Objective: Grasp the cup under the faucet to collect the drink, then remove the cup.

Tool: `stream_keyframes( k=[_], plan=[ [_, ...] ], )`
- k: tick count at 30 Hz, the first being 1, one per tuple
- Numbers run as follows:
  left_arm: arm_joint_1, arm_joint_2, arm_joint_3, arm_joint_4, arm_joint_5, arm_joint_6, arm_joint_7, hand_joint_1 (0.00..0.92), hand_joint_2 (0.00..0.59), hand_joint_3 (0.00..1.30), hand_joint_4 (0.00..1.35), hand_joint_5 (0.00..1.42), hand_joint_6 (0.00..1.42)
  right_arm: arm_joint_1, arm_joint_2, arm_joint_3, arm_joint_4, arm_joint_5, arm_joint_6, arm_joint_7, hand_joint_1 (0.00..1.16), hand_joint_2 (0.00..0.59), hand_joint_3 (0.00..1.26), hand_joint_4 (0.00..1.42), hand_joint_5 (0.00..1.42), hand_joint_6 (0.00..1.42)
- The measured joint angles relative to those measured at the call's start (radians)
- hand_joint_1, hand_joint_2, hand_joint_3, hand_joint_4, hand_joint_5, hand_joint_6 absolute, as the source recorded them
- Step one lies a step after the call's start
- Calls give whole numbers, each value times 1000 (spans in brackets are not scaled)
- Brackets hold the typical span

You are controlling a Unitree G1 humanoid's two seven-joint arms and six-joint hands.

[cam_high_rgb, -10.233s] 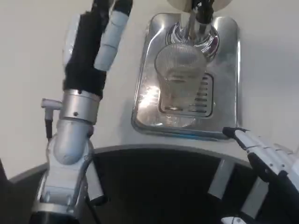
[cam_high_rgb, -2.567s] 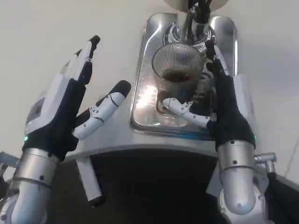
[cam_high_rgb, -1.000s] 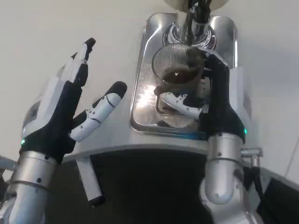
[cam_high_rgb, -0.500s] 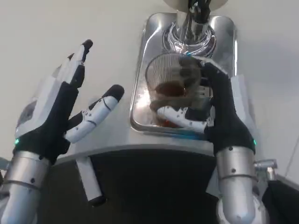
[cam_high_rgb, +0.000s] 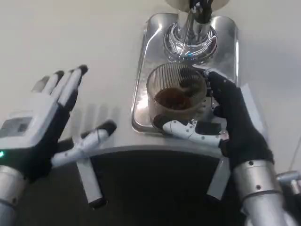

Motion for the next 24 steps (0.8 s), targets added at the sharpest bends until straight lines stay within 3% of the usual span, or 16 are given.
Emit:
stream_keyframes(
  k=[3, 11, 24],
  plan=[
    [30, 23, -1, -19, 88, 37, -28, 0, 170, 0, 0, 0, 0, 0, -13, -13, -28, 8, 8, 41, 1162, 368, 725, 760, 867, 1133],
    [63, 53, -19, -72, 167, 34, -69, 0, 162, 0, 0, 0, 0, 57, -27, -18, -165, 28, 41, 123, 1162, 382, 693, 729, 850, 1101],
    [117, 47, -34, -169, 229, 28, -93, 4, 162, 0, 0, 0, 0, 205, -92, -34, -459, 70, 147, 267, 1162, 390, 662, 694, 823, 1077]
  ],
)
